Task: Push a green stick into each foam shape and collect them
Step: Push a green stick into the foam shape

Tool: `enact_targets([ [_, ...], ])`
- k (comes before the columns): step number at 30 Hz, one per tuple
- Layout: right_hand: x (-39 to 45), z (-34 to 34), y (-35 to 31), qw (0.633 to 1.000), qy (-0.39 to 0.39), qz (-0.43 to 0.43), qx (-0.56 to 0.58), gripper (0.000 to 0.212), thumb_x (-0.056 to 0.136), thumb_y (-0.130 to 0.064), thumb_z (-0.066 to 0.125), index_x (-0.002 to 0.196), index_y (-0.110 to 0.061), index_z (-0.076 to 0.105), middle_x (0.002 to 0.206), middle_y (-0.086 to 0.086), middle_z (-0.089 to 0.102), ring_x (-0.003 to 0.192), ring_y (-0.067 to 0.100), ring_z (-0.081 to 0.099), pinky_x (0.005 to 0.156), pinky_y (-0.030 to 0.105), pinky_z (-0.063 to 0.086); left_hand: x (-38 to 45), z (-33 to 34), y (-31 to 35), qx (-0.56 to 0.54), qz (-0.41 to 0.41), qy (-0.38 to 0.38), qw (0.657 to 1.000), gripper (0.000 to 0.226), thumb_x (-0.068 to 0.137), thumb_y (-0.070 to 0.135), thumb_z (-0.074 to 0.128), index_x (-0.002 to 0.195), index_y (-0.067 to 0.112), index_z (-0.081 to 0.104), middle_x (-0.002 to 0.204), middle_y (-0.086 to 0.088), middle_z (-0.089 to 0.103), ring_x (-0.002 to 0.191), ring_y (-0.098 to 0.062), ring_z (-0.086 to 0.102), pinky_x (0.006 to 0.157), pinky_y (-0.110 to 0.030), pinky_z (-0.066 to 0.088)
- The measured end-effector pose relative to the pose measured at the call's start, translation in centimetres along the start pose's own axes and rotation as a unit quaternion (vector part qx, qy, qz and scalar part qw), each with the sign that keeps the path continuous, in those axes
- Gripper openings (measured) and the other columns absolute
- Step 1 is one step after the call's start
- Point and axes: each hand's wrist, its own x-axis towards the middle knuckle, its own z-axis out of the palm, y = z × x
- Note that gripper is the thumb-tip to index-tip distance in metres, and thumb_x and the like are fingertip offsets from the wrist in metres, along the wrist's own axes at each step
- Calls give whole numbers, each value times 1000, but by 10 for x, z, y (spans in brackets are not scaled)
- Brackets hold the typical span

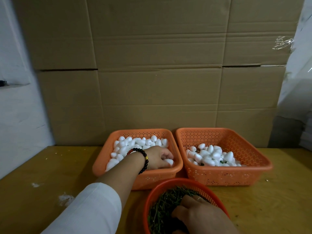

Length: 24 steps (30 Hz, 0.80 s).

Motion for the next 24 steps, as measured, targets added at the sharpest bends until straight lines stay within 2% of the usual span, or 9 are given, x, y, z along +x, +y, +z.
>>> enact_targets([
  [3,0,0,-1,1000,-4,-6,-1,41,94,-49,44,131,-31,47,125,-2,42,125,14,37,104,33,37,-4,-1,2,-25,7,-17,1000,34,90,37,60,124,31,58,127,9,60,116,-6,54,104,-28,40],
  [5,0,-1,-1,1000,0,-7,0,39,95,-48,43,130,-31,48,125,-2,43,125,13,37,104,33,37,-4,-1,3,-24,10,-14,1000,34,90,36,60,124,31,58,127,9,60,115,-6,54,103,-27,40],
  [10,-2,-5,-3,1000,10,-7,14,34,96,-44,43,126,-31,50,124,-3,45,123,13,39,100,31,39,-6,0,5,-36,26,25,999,26,88,37,60,113,39,60,109,13,65,100,-4,60,99,-31,46],
  [13,-3,-8,-4,999,24,-4,32,27,95,-42,44,117,-29,55,120,-7,47,121,9,41,95,25,41,-14,-2,9,-49,33,140,988,12,85,36,59,95,42,58,97,16,64,89,-2,61,88,-26,46],
  [16,-2,-9,-5,999,24,2,42,26,95,-40,45,114,-28,57,118,-9,48,119,6,42,92,23,42,-31,-6,16,-158,60,246,954,14,85,25,64,95,34,60,97,13,64,91,-3,61,78,-21,49],
  [18,-1,-11,-4,998,22,2,52,26,94,-40,46,114,-29,58,119,-10,49,118,5,44,91,21,41,-47,-4,22,-296,73,282,910,13,86,20,67,97,27,64,95,11,67,83,-2,63,75,-21,51],
  [19,-1,-12,-4,998,22,2,56,26,94,-41,46,114,-29,59,118,-11,49,117,5,45,90,20,41,-57,-2,26,-395,77,274,874,13,87,16,67,98,22,65,91,8,67,77,-4,63,72,-22,52],
  [22,-1,-13,0,998,11,3,69,27,92,-43,49,115,-31,58,118,-11,50,115,6,47,92,21,42,-84,9,33,-665,110,157,722,20,81,8,66,101,10,66,81,-3,64,68,-12,61,62,-25,53],
  [24,-1,-13,3,997,-4,-3,72,28,93,-42,49,120,-35,55,122,-12,48,118,7,46,97,24,41,-97,16,34,-752,124,81,642,30,78,5,63,108,9,67,81,-9,64,70,-17,62,60,-27,54],
])
